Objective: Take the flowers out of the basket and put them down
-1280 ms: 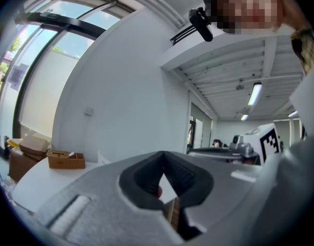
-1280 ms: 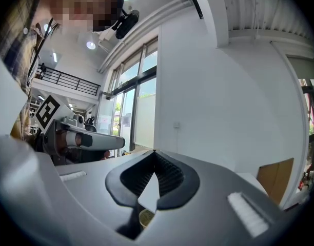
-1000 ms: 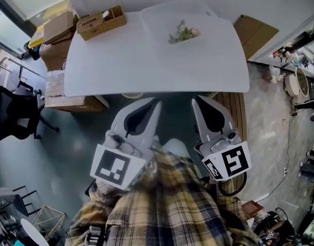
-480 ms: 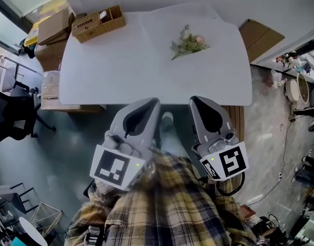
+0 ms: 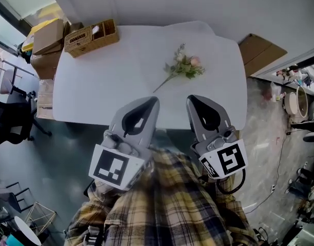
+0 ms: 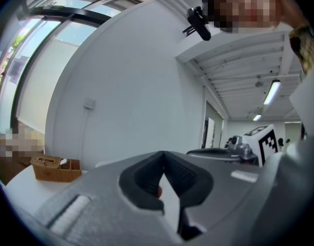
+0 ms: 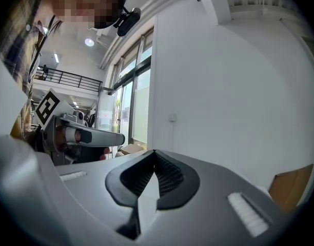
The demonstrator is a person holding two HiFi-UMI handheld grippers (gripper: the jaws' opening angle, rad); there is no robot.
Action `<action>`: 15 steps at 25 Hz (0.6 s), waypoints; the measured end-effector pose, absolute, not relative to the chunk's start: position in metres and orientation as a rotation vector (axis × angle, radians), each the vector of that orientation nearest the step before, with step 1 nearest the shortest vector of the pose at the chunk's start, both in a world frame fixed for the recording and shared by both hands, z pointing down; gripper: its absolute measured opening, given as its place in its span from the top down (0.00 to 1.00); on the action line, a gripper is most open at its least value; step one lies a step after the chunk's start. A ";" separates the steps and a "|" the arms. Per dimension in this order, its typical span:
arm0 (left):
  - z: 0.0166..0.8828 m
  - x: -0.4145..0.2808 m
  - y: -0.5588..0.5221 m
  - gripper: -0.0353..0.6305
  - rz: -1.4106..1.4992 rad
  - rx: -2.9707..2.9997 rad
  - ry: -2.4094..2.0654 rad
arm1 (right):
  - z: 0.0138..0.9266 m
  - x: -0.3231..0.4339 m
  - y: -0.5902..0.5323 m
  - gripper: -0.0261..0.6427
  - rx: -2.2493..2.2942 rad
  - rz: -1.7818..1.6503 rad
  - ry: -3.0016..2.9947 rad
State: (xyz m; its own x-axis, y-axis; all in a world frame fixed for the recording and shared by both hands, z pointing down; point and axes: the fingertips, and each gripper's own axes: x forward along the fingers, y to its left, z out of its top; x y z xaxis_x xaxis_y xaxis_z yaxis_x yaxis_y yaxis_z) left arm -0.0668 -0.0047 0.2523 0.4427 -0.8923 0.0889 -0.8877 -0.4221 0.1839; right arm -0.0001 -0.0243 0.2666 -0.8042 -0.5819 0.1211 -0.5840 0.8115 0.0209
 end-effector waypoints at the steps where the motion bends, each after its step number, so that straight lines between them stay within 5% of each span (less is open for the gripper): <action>1: 0.251 -0.065 -0.015 0.94 -0.034 2.489 -1.569 | 0.265 0.003 -0.036 0.95 0.922 0.024 -2.877; 15: 0.253 -0.053 -0.104 0.94 -0.019 2.403 -1.716 | 0.268 0.034 -0.141 0.95 0.845 0.014 -2.893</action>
State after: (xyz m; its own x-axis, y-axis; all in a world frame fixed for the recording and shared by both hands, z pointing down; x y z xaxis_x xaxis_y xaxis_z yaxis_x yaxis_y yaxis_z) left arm -0.0534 -0.1043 0.2529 0.3305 -0.9386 0.0986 -0.9362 -0.3128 0.1602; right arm 0.0343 -0.1409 0.2683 -0.8354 -0.5353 0.1248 -0.5365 0.8435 0.0271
